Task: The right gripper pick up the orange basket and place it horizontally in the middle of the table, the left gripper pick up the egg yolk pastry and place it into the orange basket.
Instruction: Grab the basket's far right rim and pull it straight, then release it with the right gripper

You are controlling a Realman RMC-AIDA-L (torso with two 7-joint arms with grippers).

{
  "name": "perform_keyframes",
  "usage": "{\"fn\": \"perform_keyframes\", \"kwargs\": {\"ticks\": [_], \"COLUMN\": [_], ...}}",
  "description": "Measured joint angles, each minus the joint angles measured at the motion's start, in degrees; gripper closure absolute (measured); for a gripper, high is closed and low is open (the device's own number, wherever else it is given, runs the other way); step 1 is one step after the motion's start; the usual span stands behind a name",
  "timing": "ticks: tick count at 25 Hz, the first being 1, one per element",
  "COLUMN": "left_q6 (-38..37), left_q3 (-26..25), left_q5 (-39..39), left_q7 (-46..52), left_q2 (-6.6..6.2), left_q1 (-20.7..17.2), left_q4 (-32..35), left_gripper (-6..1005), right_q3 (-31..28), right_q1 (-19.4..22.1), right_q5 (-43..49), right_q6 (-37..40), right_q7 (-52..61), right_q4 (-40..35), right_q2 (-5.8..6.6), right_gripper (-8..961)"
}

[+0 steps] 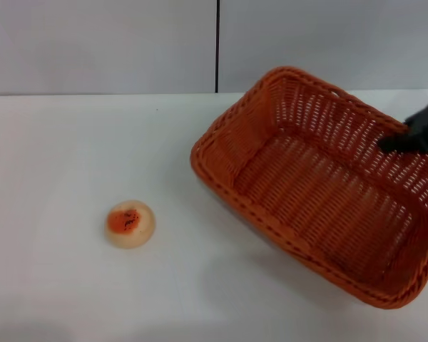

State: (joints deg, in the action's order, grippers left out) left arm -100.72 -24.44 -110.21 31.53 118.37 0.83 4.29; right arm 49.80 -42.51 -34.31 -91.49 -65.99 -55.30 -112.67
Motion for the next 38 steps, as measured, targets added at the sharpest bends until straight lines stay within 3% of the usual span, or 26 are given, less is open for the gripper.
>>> {"fn": "perform_keyframes", "kwargs": {"ticks": [15,20,25,38], "left_q6": [-2.55,-3.53,-4.1,-3.61], "left_q3": [0.1,0.1,0.63,1.4], "left_q5": [0.02,-0.02,-0.07,-0.09], "left_q7": [-0.65,-0.48,-0.16,-0.15], "left_q2": [0.06,0.11,0.19,-0.04], "left_q1": [-4.28,-4.91,-5.11,-3.86], "left_q4": [-1.99,-2.18,-2.56,-2.73], "left_gripper": [230,233,236,245], "right_q3": [12.32,13.16,12.65,10.09], "right_q1": [-1.74,-1.68,-1.9,-3.76], "right_q5": [-0.34,-0.5,-2.02,-11.9], "right_q6": [-5.07,-2.96,1.11,10.7], "right_q7": [-29.46,-35.42,-36.32,-37.07], "right_q4": [-10.3,-11.44,-9.42,3.87], "right_q2": [-2.59,-3.58,-4.18,-4.09], "right_gripper": [790,790,786,767]}}
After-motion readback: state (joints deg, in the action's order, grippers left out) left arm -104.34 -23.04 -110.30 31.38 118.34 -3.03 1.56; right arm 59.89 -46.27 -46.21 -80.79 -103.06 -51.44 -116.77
